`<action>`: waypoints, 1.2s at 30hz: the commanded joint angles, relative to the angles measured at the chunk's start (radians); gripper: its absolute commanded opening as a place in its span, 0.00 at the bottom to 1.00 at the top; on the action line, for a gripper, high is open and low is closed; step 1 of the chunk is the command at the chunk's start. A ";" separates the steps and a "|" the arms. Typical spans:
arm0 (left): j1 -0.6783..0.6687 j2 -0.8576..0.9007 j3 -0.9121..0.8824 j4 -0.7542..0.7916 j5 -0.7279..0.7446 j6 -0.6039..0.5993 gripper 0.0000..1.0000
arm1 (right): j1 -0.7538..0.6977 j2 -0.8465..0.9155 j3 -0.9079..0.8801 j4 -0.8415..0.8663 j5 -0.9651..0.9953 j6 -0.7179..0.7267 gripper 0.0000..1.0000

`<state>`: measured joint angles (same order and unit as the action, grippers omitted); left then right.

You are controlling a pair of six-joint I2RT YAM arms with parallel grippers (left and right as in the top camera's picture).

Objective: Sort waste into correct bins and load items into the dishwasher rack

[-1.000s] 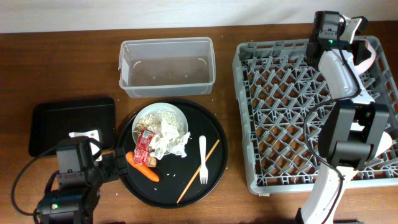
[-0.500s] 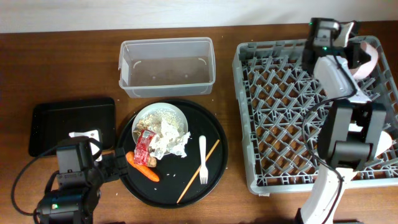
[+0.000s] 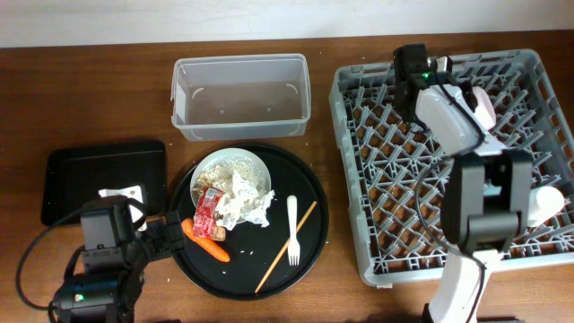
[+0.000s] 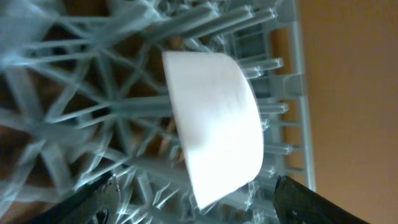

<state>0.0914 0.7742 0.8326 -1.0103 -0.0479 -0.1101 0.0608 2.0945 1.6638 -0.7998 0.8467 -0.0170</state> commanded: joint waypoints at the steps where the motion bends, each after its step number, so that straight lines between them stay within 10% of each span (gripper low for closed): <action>1: 0.003 -0.003 0.018 0.003 0.008 -0.010 0.99 | 0.016 -0.236 0.003 -0.077 -0.283 0.067 0.88; 6: 0.003 -0.003 0.018 0.040 0.009 -0.010 0.99 | 0.019 -0.488 0.002 -0.503 -1.132 -0.043 0.99; 22: -0.223 0.684 0.018 0.270 0.190 -0.010 0.99 | 0.018 -0.497 0.000 -0.704 -1.036 -0.004 0.98; 23: -0.222 0.709 0.018 0.270 0.190 -0.009 0.89 | 0.018 -0.497 0.000 -0.704 -1.036 -0.004 0.98; 26: -0.222 0.713 0.032 0.284 0.190 -0.010 0.07 | 0.018 -0.497 0.000 -0.703 -1.026 -0.004 0.99; 33: -0.222 0.663 0.404 0.170 0.190 -0.009 0.00 | 0.018 -0.497 0.000 -0.703 -1.025 -0.004 0.98; 36: -0.222 0.667 0.457 0.378 0.187 -0.009 0.01 | 0.018 -0.497 0.000 -0.703 -1.026 -0.004 0.98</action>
<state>-0.1280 1.4616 1.2503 -0.7338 0.1314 -0.1215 0.0738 1.6054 1.6646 -1.5005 -0.1818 -0.0257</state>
